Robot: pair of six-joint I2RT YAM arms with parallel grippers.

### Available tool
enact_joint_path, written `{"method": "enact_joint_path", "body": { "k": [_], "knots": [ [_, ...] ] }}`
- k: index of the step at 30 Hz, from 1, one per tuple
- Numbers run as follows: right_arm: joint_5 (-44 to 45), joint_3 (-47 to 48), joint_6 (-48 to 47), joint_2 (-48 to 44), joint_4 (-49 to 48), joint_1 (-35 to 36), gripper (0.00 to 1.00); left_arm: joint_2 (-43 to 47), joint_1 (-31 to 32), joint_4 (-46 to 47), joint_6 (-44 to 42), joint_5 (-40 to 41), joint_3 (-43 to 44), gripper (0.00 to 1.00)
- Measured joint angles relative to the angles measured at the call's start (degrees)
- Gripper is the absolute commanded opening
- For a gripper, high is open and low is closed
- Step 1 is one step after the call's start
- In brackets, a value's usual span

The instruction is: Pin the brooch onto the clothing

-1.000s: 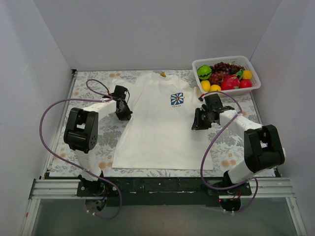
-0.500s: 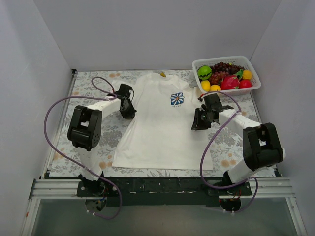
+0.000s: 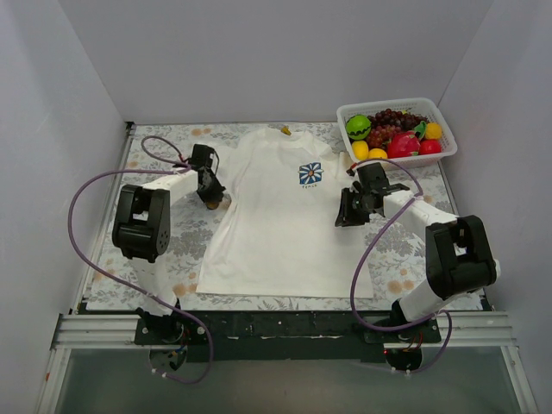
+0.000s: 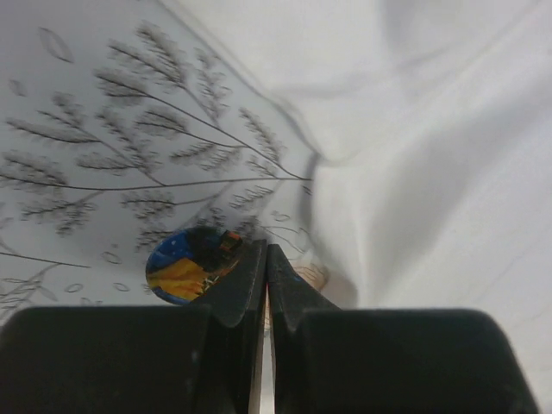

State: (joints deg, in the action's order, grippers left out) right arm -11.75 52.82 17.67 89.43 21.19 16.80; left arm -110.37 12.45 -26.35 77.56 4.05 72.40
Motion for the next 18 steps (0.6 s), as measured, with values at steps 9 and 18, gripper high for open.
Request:
{"method": "enact_joint_path", "body": {
  "k": [9, 18],
  "knots": [
    [-0.2, 1.6, -0.6, 1.0, 0.3, 0.0, 0.31, 4.7, -8.9, -1.7, 2.4, 5.3, -5.4, 0.00],
    [-1.6, 2.3, -1.4, 2.0, 0.2, 0.0, 0.33, 6.6, -12.5, -6.6, 1.5, 9.0, -5.0, 0.43]
  ]
}}
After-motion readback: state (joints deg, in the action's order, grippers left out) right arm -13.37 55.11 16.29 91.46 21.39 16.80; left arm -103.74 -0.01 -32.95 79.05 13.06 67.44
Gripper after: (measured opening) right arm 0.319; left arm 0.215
